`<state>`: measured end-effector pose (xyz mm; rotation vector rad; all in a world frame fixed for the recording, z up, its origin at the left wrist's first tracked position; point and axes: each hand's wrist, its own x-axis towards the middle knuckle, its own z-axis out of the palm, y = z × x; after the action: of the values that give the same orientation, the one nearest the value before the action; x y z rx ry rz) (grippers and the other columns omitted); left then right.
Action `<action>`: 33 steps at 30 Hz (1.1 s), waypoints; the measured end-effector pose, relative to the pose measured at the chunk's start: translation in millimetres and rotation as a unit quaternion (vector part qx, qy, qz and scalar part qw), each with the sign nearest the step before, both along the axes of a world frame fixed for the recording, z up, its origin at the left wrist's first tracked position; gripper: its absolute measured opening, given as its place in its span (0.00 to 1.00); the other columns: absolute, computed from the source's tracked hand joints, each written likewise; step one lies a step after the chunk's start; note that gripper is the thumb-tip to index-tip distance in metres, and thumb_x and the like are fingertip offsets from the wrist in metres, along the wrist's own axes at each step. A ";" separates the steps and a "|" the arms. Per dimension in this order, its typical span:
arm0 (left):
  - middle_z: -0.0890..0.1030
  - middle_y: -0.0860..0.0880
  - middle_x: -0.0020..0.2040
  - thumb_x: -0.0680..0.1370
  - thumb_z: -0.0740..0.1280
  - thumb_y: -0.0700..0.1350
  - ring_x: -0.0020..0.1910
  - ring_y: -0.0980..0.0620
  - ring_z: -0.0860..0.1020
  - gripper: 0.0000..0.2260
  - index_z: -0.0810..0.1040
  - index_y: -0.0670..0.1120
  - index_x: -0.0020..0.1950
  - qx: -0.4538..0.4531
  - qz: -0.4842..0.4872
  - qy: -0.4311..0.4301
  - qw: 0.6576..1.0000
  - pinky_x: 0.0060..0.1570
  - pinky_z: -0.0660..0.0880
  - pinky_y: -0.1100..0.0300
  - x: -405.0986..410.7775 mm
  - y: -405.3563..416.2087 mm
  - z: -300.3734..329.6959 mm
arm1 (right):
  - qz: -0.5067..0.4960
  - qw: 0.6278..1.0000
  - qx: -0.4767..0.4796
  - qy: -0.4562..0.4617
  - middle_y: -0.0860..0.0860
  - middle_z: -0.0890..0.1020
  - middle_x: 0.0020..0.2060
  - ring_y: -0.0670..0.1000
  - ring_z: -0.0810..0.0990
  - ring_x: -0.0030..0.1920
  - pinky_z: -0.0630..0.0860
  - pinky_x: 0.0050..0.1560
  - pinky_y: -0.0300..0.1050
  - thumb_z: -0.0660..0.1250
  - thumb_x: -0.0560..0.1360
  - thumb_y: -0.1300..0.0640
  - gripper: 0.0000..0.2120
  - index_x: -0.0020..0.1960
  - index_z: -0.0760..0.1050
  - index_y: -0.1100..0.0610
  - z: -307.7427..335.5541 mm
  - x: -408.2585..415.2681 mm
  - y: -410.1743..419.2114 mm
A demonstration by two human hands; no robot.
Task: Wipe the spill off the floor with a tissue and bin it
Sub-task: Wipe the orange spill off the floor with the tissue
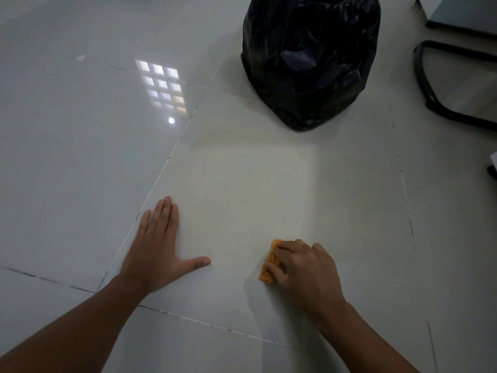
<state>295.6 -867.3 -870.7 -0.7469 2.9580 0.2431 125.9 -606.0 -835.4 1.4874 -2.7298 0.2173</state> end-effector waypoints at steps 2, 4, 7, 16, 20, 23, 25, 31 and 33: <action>0.52 0.38 0.81 0.66 0.51 0.83 0.81 0.43 0.50 0.61 0.53 0.35 0.79 -0.002 -0.001 0.000 1.000 0.78 0.49 0.42 -0.1 0.5 -0.2 | -0.008 0.999 0.036 0.000 0.45 0.82 0.41 0.50 0.77 0.36 0.69 0.35 0.45 0.62 0.73 0.44 0.14 0.35 0.77 0.51 1.0 2.5 -4.0; 0.51 0.38 0.81 0.66 0.51 0.83 0.81 0.43 0.49 0.61 0.52 0.35 0.80 -0.004 -0.001 0.001 1.000 0.78 0.48 0.43 -0.1 0.4 -0.5 | -0.017 0.999 0.032 -0.016 0.45 0.81 0.41 0.50 0.75 0.36 0.71 0.32 0.45 0.63 0.73 0.45 0.13 0.36 0.77 0.52 0.5 2.3 -5.2; 0.51 0.38 0.82 0.66 0.51 0.83 0.81 0.43 0.49 0.60 0.52 0.35 0.80 -0.004 -0.001 0.003 1.000 0.78 0.47 0.44 0.2 0.1 -0.8 | -0.024 0.993 -0.015 -0.113 0.46 0.77 0.47 0.49 0.76 0.40 0.76 0.36 0.45 0.66 0.75 0.48 0.10 0.46 0.77 0.55 -3.7 2.8 -3.4; 0.51 0.38 0.81 0.66 0.50 0.83 0.81 0.43 0.49 0.60 0.53 0.35 0.80 -0.005 -0.002 -0.001 1.000 0.78 0.48 0.43 -0.6 -0.4 -1.1 | -0.074 0.963 -0.192 -0.172 0.48 0.78 0.42 0.46 0.78 0.42 0.75 0.46 0.39 0.72 0.74 0.61 0.01 0.44 0.81 0.57 -10.5 -15.0 1.9; 0.52 0.38 0.81 0.66 0.49 0.83 0.81 0.42 0.50 0.60 0.53 0.35 0.79 -0.006 0.000 -0.002 1.000 0.78 0.50 0.42 -1.0 -0.3 -1.3 | 0.011 0.961 -0.195 -0.195 0.48 0.80 0.46 0.49 0.77 0.46 0.74 0.51 0.41 0.71 0.73 0.61 0.03 0.46 0.80 0.56 -10.3 2.6 -22.3; 0.51 0.38 0.81 0.66 0.50 0.83 0.81 0.42 0.50 0.60 0.52 0.35 0.80 -0.007 -0.004 -0.003 1.000 0.78 0.49 0.42 -0.8 -0.5 -1.8 | 0.047 0.963 -0.162 -0.210 0.47 0.79 0.45 0.47 0.76 0.46 0.73 0.54 0.43 0.70 0.73 0.61 0.02 0.44 0.79 0.56 -10.6 3.0 -13.2; 0.51 0.38 0.81 0.67 0.50 0.83 0.81 0.42 0.50 0.60 0.53 0.35 0.80 -0.007 -0.004 0.000 1.000 0.78 0.48 0.43 -1.1 -1.5 -2.6 | 0.017 0.966 -0.165 -0.196 0.46 0.79 0.43 0.47 0.76 0.46 0.75 0.52 0.43 0.71 0.72 0.62 0.03 0.42 0.79 0.55 -6.5 -4.9 12.9; 0.53 0.37 0.81 0.67 0.49 0.83 0.81 0.41 0.51 0.60 0.54 0.35 0.79 -0.007 -0.003 -0.005 1.000 0.77 0.50 0.42 -0.7 -1.5 -3.8 | -0.212 0.946 -0.222 -0.108 0.50 0.77 0.42 0.48 0.78 0.40 0.73 0.43 0.33 0.73 0.71 0.67 0.06 0.44 0.78 0.59 6.0 -44.1 84.9; 0.53 0.37 0.81 0.67 0.49 0.83 0.81 0.41 0.52 0.60 0.54 0.34 0.79 -0.011 -0.003 -0.005 1.000 0.77 0.49 0.42 -1.2 -1.2 -3.9 | -0.258 0.931 -0.235 -0.106 0.52 0.77 0.44 0.46 0.79 0.42 0.70 0.43 0.26 0.71 0.73 0.67 0.04 0.46 0.79 0.60 5.8 -48.9 85.9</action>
<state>294.4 -868.5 -874.6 -0.7393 2.9569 0.2066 77.0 -520.1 -829.6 0.6337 -2.8140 0.9688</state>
